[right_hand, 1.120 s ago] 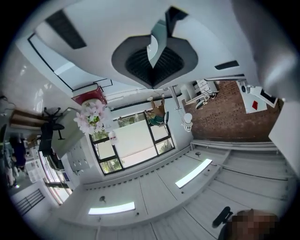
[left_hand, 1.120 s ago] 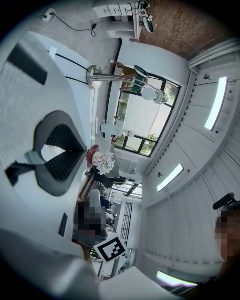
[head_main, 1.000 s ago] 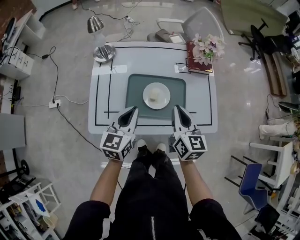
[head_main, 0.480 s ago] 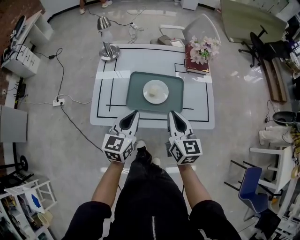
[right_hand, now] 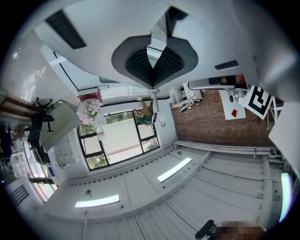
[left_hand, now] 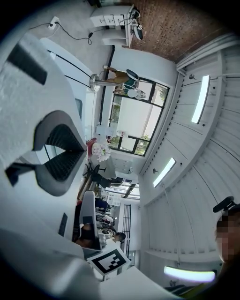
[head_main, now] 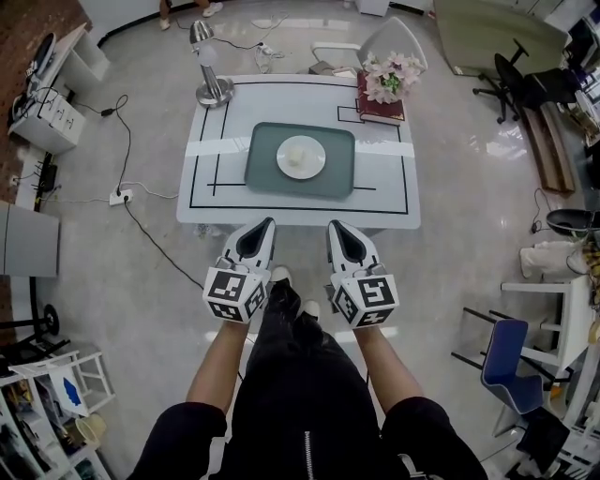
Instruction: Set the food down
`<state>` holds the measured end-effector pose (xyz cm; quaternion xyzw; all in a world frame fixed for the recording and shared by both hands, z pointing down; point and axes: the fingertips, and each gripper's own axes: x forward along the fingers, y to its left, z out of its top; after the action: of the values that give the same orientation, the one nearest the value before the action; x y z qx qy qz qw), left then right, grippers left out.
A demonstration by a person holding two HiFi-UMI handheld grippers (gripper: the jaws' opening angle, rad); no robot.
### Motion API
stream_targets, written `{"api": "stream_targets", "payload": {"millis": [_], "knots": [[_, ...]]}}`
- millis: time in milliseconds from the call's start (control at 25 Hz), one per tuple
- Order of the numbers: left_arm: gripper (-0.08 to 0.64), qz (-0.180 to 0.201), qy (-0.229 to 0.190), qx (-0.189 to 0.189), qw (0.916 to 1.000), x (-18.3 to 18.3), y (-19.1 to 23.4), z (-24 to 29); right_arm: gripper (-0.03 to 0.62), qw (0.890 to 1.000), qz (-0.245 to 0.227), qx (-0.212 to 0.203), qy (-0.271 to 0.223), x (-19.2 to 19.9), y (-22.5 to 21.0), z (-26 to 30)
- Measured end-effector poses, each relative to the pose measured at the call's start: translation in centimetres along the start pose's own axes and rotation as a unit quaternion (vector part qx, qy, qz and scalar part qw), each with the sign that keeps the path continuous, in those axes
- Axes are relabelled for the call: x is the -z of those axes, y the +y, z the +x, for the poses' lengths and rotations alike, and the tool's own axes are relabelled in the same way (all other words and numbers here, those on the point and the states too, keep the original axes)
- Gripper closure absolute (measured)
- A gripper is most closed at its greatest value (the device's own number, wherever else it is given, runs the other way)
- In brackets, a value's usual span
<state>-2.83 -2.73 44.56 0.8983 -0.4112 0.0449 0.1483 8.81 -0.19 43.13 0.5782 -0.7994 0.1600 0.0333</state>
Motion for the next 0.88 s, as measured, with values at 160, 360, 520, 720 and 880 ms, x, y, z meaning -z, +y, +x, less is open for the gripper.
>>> {"api": "stream_targets", "payload": {"millis": [160, 360, 520, 720, 880], "knots": [[0.555, 0.010, -0.003, 0.000, 0.9999, -0.3, -2.0, -1.1, 0.583, 1.000, 0.002, -0.002, -0.004, 0.3, 0.3, -1.8], [0.555, 0.056, 0.005, -0.001, 0.9984, -0.1, -3.5, -2.7, 0.583, 1.000, 0.006, 0.006, -0.016, 0.3, 0.9, -2.8], [0.555, 0.053, 0.003, 0.004, 0.9986, -0.3, -3.7, -3.8, 0.583, 1.000, 0.006, 0.015, -0.023, 0.0, 1.7, -3.2], [0.555, 0.046, 0.001, 0.000, 0.9990, 0.4, -3.5, -5.1, 0.583, 1.000, 0.002, 0.017, -0.021, 1.3, 2.9, -4.0], [0.555, 0.042, 0.003, -0.001, 0.9991, 0.8, -3.3, -5.8, 0.583, 1.000, -0.001, 0.013, -0.016, 2.0, 3.8, -4.5]]}}
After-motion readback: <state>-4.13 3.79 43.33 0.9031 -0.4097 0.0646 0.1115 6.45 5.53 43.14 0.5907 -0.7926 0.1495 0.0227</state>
